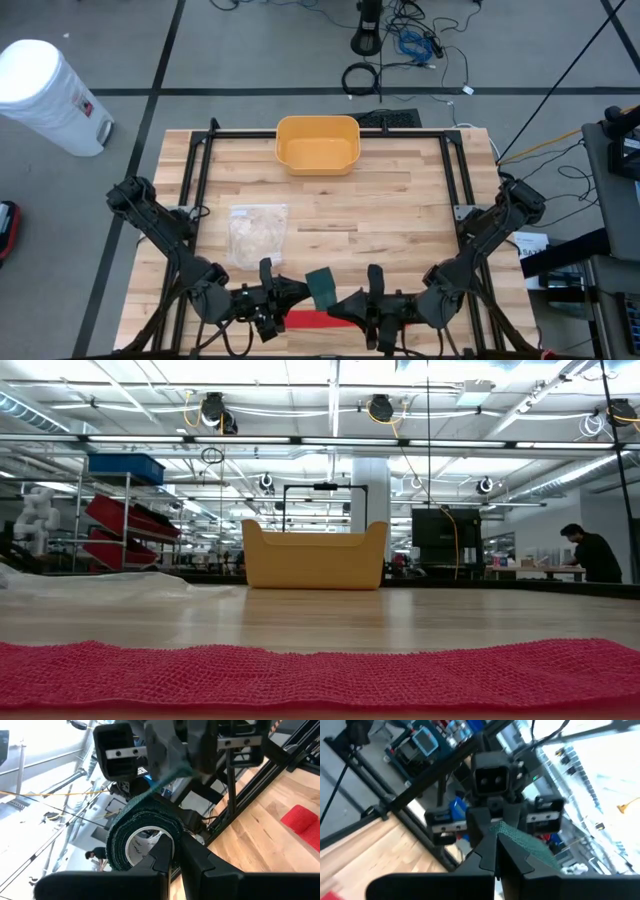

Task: Roll bandage
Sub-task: Roll the green bandage

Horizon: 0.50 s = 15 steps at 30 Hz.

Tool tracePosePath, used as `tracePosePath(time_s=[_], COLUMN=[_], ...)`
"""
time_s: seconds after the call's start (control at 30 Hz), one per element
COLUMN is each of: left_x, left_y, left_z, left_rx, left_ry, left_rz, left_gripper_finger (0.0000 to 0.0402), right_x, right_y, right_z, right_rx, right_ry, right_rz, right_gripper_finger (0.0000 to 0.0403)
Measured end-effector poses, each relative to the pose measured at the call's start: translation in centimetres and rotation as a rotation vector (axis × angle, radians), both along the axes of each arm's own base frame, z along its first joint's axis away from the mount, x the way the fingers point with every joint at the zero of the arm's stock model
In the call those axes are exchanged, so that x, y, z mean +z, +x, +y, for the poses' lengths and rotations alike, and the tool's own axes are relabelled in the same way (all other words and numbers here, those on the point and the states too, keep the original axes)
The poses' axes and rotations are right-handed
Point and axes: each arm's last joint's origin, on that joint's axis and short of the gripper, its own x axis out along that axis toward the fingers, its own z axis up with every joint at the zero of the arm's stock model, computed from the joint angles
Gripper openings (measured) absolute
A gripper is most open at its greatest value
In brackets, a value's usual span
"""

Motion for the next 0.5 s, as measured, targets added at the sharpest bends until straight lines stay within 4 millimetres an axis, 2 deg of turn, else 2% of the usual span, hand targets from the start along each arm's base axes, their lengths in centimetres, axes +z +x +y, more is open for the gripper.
tracePosePath(time_s=[0.23, 0.5], left_x=[0.0, 0.0], left_y=[0.0, 0.0], left_z=[-0.1, -0.1], left_rx=[-0.029, -0.035], left_ry=[-0.001, -0.001], left_rz=[-0.002, -0.002], left_gripper_finger=[0.0025, 0.0025], right_x=[-0.3, -0.3], right_y=[1.0, 1.1], right_z=[-1.2, -1.3], right_rx=[-0.035, -0.039], right_ry=[0.045, 0.041], right_rz=[0.038, 0.041], right_gripper_finger=[0.0, 0.0006])
